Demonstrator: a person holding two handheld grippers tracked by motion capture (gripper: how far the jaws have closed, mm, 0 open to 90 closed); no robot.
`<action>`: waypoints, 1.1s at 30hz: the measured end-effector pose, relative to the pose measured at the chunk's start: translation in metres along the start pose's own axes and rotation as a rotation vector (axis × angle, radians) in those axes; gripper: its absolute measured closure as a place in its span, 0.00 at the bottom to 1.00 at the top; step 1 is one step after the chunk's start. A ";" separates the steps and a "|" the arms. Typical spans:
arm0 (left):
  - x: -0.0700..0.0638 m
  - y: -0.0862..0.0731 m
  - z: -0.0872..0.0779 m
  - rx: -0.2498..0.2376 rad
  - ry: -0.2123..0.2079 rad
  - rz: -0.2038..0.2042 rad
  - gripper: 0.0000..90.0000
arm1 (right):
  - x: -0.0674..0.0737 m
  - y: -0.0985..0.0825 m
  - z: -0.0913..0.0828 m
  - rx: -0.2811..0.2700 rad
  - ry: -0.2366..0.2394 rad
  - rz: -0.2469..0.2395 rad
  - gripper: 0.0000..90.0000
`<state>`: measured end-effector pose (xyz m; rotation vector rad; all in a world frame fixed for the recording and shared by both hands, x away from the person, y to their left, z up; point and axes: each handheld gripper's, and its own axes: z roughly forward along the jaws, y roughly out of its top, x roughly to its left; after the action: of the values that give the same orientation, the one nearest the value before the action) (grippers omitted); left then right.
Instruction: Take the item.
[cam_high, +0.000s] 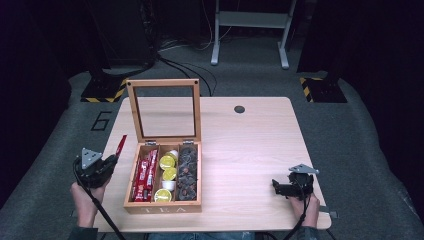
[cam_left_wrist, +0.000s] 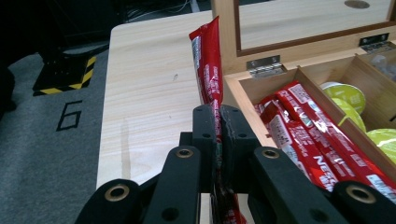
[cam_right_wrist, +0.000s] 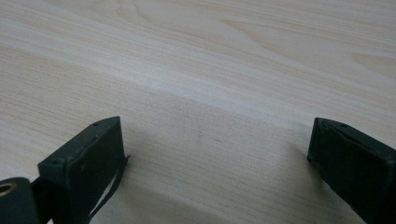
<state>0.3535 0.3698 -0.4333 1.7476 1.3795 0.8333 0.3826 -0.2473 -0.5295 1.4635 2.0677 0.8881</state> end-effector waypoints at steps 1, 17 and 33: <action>0.002 -0.002 0.002 0.001 0.006 -0.003 0.94 | 0.000 0.000 0.000 0.000 0.000 0.000 0.04; 0.015 -0.018 0.032 0.052 0.002 -0.056 0.94 | 0.000 0.000 0.000 0.000 -0.001 0.000 0.04; 0.025 -0.025 0.060 0.119 0.007 -0.074 0.94 | 0.000 0.000 0.000 0.001 -0.001 -0.001 0.04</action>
<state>0.3974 0.3878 -0.4840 1.7720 1.5162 0.7312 0.3825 -0.2473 -0.5294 1.4624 2.0684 0.8861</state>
